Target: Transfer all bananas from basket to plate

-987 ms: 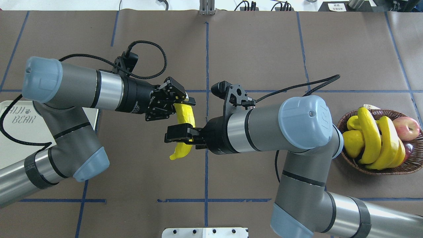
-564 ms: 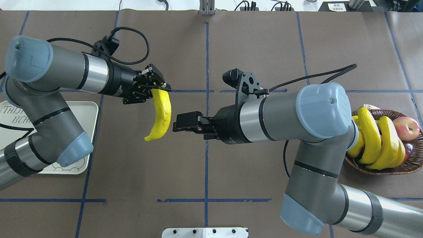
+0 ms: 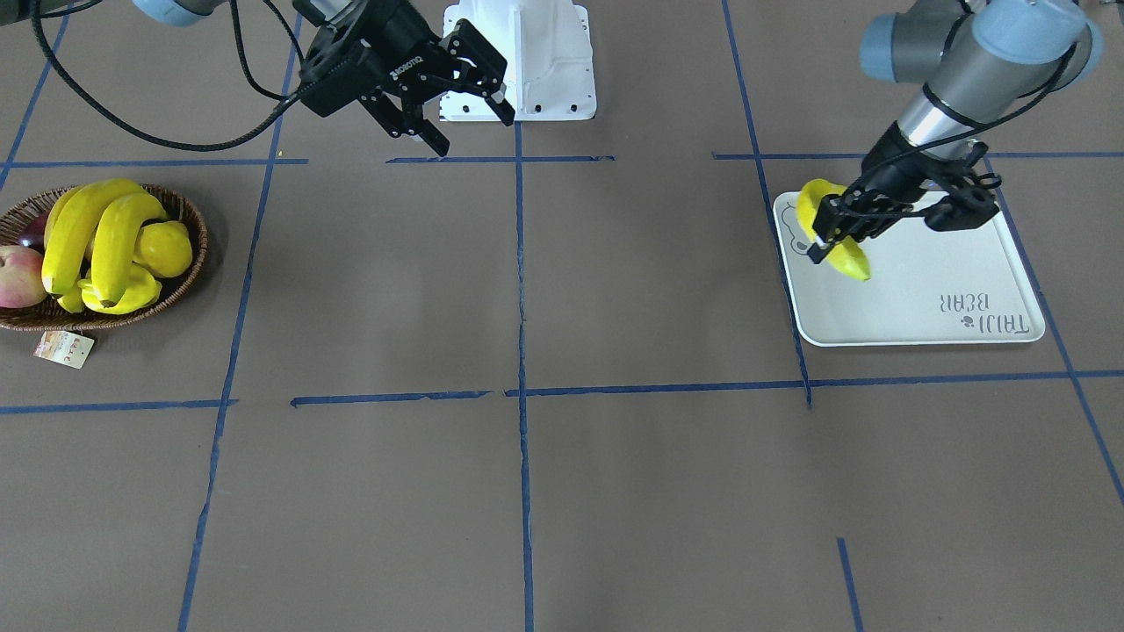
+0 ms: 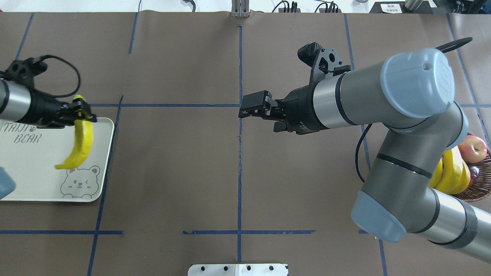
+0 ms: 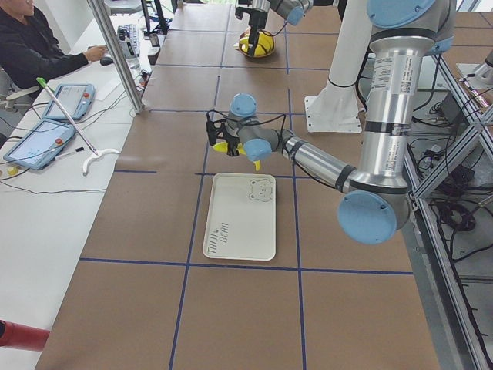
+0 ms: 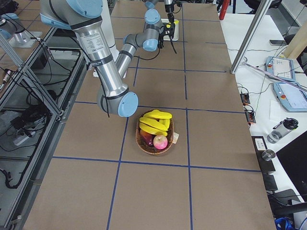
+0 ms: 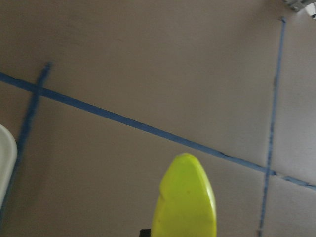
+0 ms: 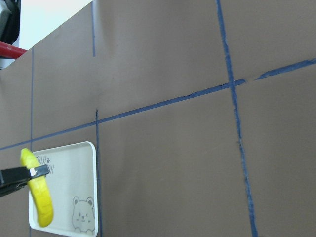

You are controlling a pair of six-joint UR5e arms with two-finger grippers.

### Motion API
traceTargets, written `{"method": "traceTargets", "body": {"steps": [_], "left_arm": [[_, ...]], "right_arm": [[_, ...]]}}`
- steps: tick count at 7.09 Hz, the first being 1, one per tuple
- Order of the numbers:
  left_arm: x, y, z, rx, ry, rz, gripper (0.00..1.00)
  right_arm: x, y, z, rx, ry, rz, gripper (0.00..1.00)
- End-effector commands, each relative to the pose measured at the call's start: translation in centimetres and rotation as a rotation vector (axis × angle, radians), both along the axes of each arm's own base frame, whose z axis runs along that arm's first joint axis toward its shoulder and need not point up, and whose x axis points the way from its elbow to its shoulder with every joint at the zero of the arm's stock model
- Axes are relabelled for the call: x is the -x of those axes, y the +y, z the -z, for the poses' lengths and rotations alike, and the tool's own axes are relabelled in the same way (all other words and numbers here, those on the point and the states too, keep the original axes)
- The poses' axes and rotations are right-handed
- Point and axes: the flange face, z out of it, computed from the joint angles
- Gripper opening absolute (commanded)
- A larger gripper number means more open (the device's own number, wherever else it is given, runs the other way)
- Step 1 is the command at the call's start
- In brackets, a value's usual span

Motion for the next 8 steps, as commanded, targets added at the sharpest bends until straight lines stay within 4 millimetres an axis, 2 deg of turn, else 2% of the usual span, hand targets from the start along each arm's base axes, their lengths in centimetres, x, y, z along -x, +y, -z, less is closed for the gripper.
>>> {"method": "traceTargets", "body": {"steps": [1, 3, 5, 7, 8], "left_arm": [[6.2, 2.4, -8.4, 0.038, -0.14, 0.003, 0.0], [6.8, 2.6, -14.0, 0.102, -0.227, 0.028, 0.0], [7.2, 2.4, -18.3, 0.04, -0.328, -0.038, 0.0], [6.7, 1.5, -20.9, 0.037, -0.348, -0.04, 0.0], [6.4, 1.0, -20.7, 0.028, -0.339, -0.031, 0.0]], "right_arm": [[-0.9, -1.0, -0.6, 0.045, 0.061, -0.024, 1.0], [-1.9, -1.4, -2.3, 0.063, 0.085, -0.041, 1.0], [-2.1, -1.4, -3.0, 0.07, 0.094, -0.044, 1.0], [-2.1, -1.4, -3.1, 0.071, 0.095, -0.044, 1.0], [-2.1, -1.4, -2.9, 0.07, 0.093, -0.042, 1.0]]}}
